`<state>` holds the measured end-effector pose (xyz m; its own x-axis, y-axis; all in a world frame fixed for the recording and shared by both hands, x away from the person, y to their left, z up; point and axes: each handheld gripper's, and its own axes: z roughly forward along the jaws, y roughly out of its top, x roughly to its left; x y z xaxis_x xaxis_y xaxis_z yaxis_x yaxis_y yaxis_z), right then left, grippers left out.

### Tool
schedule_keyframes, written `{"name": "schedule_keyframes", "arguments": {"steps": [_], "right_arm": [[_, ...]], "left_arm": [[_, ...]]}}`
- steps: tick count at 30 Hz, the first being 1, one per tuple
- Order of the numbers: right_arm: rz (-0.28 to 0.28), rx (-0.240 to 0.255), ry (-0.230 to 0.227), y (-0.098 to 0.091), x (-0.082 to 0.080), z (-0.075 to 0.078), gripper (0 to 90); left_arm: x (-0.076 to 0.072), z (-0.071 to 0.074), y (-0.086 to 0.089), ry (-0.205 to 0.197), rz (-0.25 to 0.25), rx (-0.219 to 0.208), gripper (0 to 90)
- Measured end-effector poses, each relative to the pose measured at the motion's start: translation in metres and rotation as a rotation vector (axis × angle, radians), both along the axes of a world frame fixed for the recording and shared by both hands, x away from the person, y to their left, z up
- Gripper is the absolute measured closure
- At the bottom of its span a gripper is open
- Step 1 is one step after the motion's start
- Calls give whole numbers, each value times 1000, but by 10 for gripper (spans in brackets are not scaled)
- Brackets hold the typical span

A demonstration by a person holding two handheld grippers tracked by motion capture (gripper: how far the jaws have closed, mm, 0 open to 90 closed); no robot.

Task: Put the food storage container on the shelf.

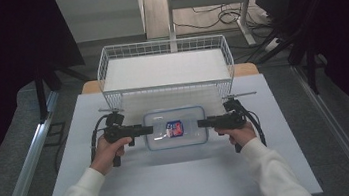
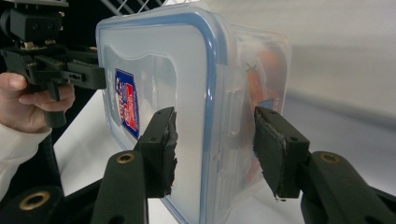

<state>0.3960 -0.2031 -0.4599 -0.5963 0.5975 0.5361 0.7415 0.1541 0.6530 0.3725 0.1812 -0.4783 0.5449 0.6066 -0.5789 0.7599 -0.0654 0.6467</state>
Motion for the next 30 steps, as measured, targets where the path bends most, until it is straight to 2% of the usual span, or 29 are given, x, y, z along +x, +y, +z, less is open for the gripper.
{"name": "schedule_keyframes", "arguments": {"steps": [5, 10, 14, 17, 26, 30], "right_arm": [[-8, -1, -7, 3, 23, -3, 502], [-7, 1, 3, 4, 34, -11, 501], [-15, 10, 14, 4, 37, -16, 499], [-22, 10, 20, 4, 39, -19, 497], [-55, 23, 39, 3, 42, -24, 486], [-79, 20, 40, 5, 42, -25, 470]], "left_arm": [[17, -7, 1, -6, 11, -5, 476], [27, -12, 2, -1, 5, 5, 476], [30, -15, 1, 9, 18, -5, 476], [32, -18, 2, 14, 6, 7, 476], [37, -23, 2, 25, 34, -33, 473], [39, -25, 1, 41, 70, -54, 468]]}}
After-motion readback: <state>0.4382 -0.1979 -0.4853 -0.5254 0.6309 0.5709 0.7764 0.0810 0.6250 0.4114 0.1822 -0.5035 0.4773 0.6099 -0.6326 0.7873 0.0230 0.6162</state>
